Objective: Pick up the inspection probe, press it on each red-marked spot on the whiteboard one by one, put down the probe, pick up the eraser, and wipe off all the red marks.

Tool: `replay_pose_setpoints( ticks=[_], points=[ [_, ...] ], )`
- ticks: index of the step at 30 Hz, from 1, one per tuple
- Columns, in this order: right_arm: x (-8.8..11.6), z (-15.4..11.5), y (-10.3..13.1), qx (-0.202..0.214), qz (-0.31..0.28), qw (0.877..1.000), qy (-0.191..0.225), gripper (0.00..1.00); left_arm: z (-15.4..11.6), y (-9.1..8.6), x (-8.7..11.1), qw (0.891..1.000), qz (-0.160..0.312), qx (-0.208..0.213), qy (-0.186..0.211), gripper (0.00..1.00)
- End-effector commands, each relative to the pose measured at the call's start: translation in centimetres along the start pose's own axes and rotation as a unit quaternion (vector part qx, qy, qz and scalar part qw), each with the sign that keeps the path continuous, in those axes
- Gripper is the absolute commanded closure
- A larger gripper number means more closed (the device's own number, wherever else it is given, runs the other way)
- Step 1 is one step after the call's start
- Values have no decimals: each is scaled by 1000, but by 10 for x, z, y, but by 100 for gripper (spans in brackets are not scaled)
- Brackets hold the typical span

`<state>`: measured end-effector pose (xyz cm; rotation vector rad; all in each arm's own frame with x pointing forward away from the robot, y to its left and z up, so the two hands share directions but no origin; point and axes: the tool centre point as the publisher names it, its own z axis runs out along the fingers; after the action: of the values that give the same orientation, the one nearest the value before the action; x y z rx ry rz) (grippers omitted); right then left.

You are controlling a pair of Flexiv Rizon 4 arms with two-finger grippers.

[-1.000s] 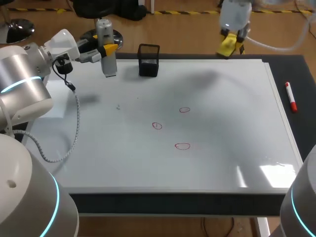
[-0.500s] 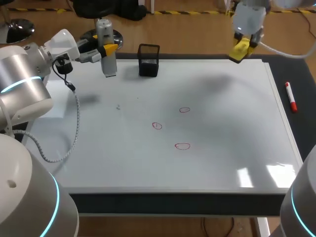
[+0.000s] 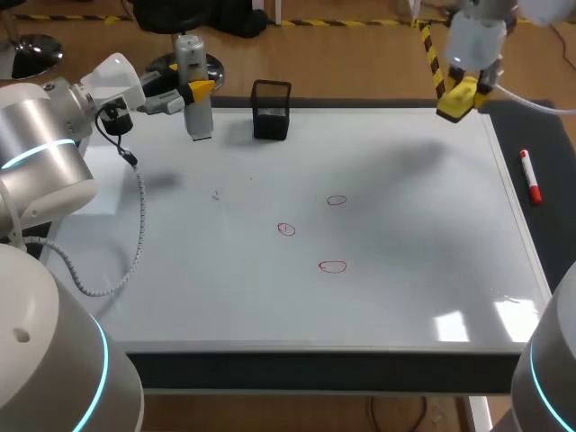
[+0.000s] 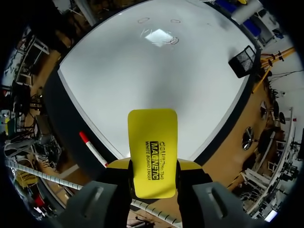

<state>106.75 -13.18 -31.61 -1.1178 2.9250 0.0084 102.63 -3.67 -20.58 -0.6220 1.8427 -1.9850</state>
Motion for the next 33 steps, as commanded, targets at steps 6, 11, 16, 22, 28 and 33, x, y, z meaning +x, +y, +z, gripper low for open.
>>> replay_pose_setpoints(
  ticks=[6, 11, 16, 22, 28, 33],
  points=[
    [10, -1, -5, 4, -3, 1000, 4, 100, 1, 0, 0, 1000, 1, 2, -2, 100],
    [11, -2, -6, 5, -3, 1000, -2, 100, 1, 0, 0, 1000, 1, 2, -2, 100],
    [10, -2, -7, -1, 1, 1000, -3, 100, 1, 0, 0, 1000, 1, 2, -2, 100],
    [10, -2, -7, -1, 1, 1000, -3, 100, 1, 0, 0, 1000, 1, 2, -2, 100],
    [10, -2, -7, -1, 1, 1000, -3, 100, 1, 0, 0, 1000, 1, 2, -2, 100],
    [10, -2, -7, -1, 1, 1000, -3, 100, 2, -1, 0, 1000, 4, 0, 2, 100]
  ],
)
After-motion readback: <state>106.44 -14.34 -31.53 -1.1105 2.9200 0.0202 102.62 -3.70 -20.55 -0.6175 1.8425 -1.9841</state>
